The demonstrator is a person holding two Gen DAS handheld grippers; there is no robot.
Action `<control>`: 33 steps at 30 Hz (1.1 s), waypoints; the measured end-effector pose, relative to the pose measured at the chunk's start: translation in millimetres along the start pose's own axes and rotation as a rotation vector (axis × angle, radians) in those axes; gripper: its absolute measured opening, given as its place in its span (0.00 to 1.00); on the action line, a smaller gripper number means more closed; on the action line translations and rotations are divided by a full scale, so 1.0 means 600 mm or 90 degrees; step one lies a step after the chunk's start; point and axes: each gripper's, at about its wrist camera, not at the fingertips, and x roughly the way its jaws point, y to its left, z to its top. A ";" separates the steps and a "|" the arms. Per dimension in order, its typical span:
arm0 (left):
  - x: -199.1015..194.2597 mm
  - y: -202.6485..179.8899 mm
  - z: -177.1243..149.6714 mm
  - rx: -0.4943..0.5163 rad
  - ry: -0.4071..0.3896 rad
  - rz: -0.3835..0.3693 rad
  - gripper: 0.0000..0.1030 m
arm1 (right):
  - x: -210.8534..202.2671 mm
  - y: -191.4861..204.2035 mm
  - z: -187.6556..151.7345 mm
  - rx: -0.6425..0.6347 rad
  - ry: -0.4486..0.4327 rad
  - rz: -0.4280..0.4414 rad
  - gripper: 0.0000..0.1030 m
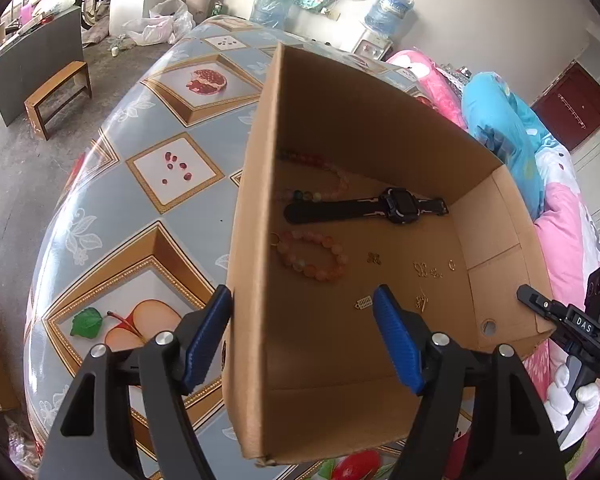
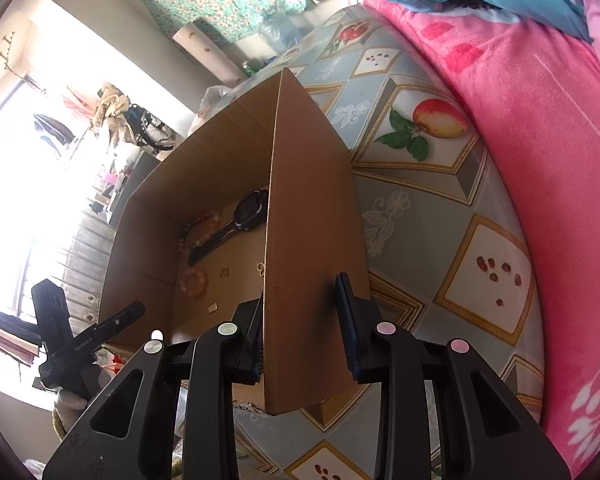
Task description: Organize jewelry
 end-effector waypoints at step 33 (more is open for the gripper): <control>-0.066 0.001 -0.108 -0.008 0.007 -0.044 0.70 | -0.034 -0.008 -0.082 0.014 -0.013 -0.029 0.31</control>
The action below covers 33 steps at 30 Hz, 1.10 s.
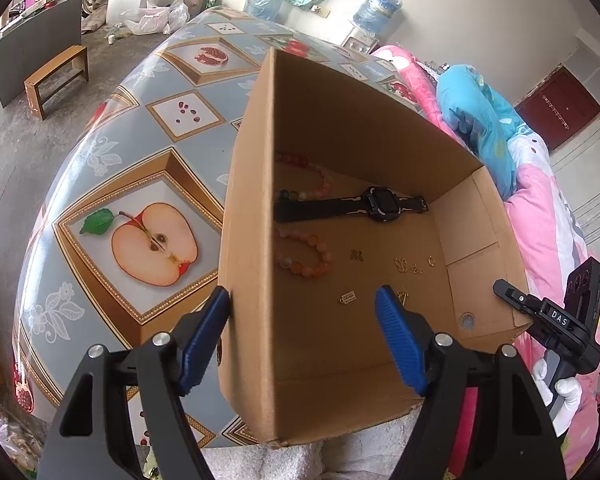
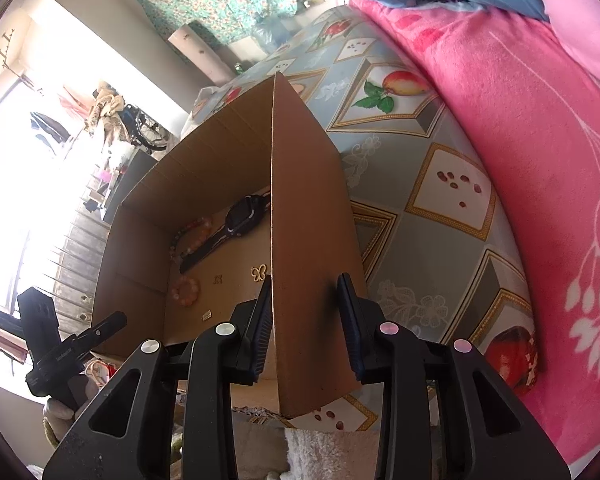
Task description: Organize jewelry
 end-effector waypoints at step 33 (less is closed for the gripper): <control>-0.179 -0.085 -0.115 0.102 -0.349 0.154 0.95 | -0.194 0.122 -0.143 -0.172 -0.425 -0.138 0.92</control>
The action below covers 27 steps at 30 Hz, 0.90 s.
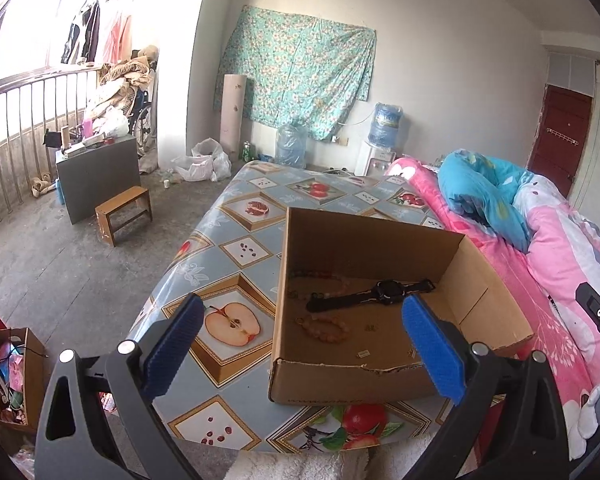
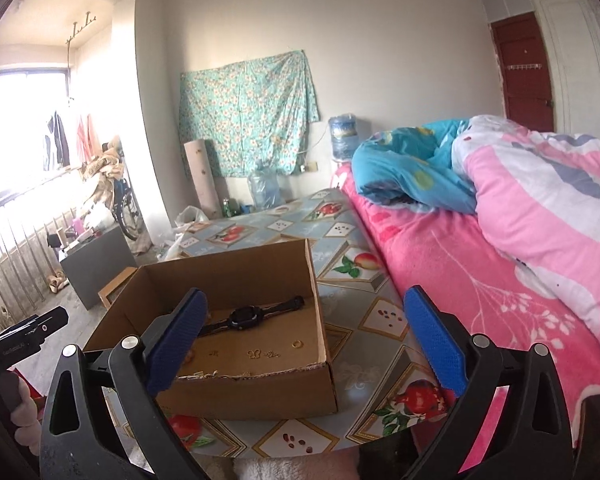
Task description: Organize jewelry
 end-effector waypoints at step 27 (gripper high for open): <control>0.106 -0.070 -0.096 0.029 0.246 0.021 0.95 | 0.120 0.061 -0.113 -0.023 0.292 0.013 0.92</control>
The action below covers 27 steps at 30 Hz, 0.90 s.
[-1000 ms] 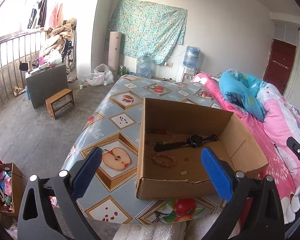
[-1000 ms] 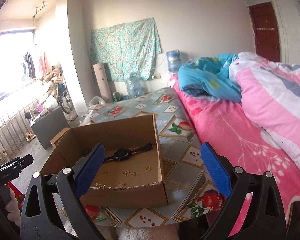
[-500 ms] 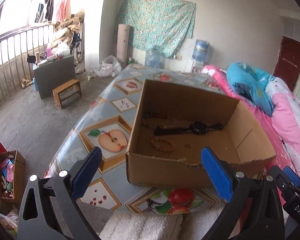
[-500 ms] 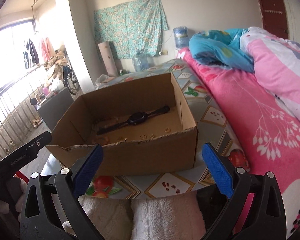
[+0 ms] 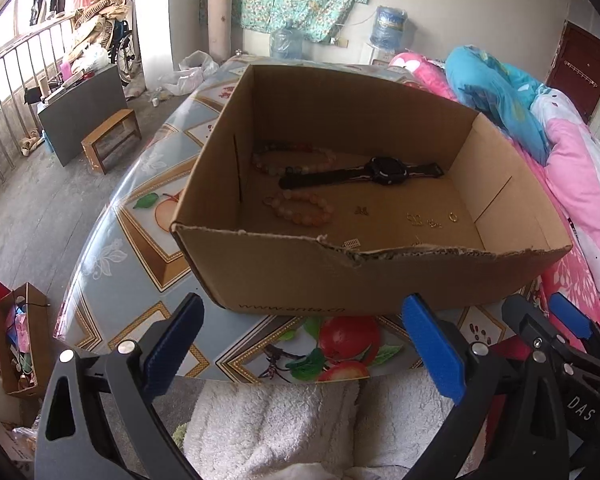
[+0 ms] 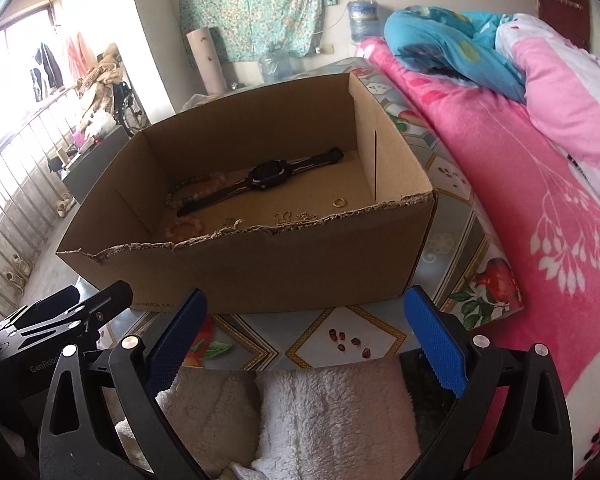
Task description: Organize jewelry
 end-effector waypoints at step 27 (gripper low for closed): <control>0.006 -0.004 0.009 -0.004 0.018 0.008 0.95 | 0.009 0.003 0.015 -0.022 0.009 -0.018 0.92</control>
